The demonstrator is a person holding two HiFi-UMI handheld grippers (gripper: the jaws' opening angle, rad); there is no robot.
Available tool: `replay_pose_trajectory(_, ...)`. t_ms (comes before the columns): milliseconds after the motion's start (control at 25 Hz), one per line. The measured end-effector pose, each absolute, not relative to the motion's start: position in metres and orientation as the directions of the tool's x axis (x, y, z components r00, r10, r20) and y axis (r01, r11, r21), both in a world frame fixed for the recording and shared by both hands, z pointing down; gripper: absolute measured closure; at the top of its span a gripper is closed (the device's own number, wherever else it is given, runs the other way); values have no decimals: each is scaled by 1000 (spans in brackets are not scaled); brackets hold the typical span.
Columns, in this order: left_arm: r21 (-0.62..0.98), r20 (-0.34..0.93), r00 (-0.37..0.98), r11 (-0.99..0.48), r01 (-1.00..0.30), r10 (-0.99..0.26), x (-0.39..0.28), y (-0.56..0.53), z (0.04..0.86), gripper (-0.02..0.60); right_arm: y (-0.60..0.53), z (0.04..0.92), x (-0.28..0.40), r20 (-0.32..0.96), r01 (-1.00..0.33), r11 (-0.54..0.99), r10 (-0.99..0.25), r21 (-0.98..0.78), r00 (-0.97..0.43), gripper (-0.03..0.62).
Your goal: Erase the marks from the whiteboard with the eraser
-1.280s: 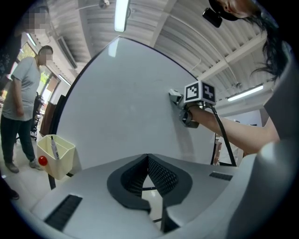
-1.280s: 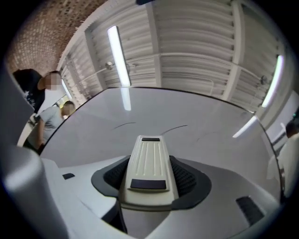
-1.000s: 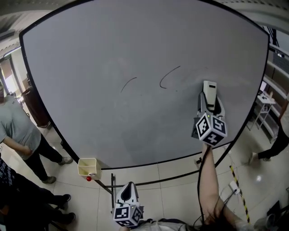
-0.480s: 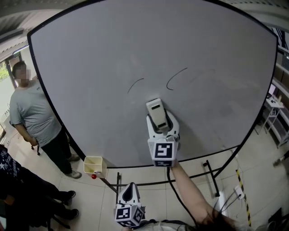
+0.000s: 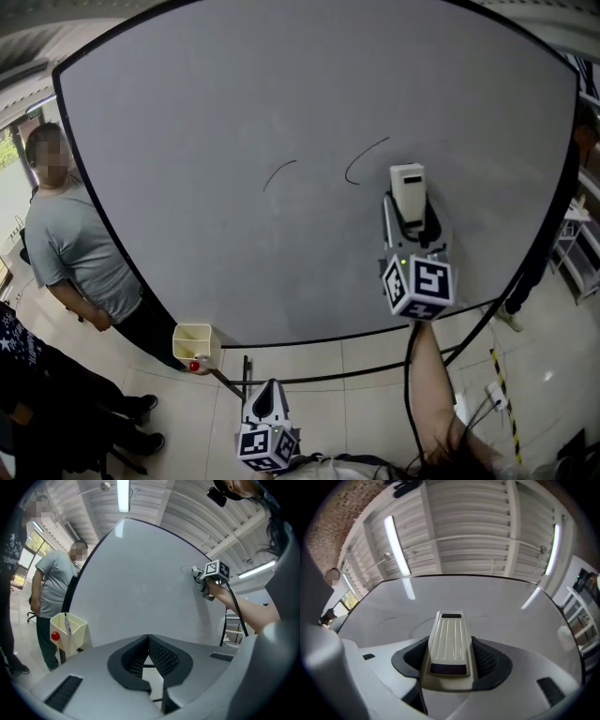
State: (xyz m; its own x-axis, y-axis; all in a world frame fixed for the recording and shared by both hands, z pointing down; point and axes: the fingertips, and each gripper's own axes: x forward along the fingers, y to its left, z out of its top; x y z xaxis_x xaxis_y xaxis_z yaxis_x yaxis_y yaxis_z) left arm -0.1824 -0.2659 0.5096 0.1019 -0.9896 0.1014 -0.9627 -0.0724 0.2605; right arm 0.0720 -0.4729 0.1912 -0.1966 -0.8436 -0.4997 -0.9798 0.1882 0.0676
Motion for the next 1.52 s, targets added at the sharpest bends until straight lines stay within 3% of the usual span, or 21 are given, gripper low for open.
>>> replay_pose_trajectory(160,253,101,137,-107,-961,-985,-173,-272,510,598,-498,180,168,-468,-999,35,-884,-28,-18,316)
replay_pose_trajectory(280,249,99,165,-137,-959,-981,-164,-277,510,598,-509,187,171,-425,-1000,6,-905,-29,7,316)
replay_pose_trajectory(480,251,93,168,-140,-958,-981,-159,-274,509,598,-502,203,92,-435,-998,58,-898,23,-62,316)
replay_pose_trajectory(720,266,92,112,-84,-960,-989,-173,-269,509,598,-478,228,-72,-368,-926,235,-866,297,-338,316)
replay_pose_trajectory(880,270,89,102,-74,-960,-991,-176,-271,507,598,-471,239,-111,-309,-869,337,-836,363,-453,316)
replay_pose_trajectory(1000,278,96,103,-72,-958,-990,-175,-269,512,598,-467,218,-57,-358,-914,304,-849,268,-388,318)
replay_pose_trajectory(1160,283,103,115,-81,-956,-988,-167,-271,514,598,-495,185,85,-431,-983,171,-884,62,-181,318)
replay_pose_trajectory(1280,281,98,130,-98,-955,-987,-161,-275,512,598,-509,171,174,-414,-993,79,-909,-85,-37,318)
replay_pose_trajectory(1520,279,94,147,-115,-953,-985,-153,-272,514,598,-512,175,175,-369,-994,44,-929,-105,-2,316)
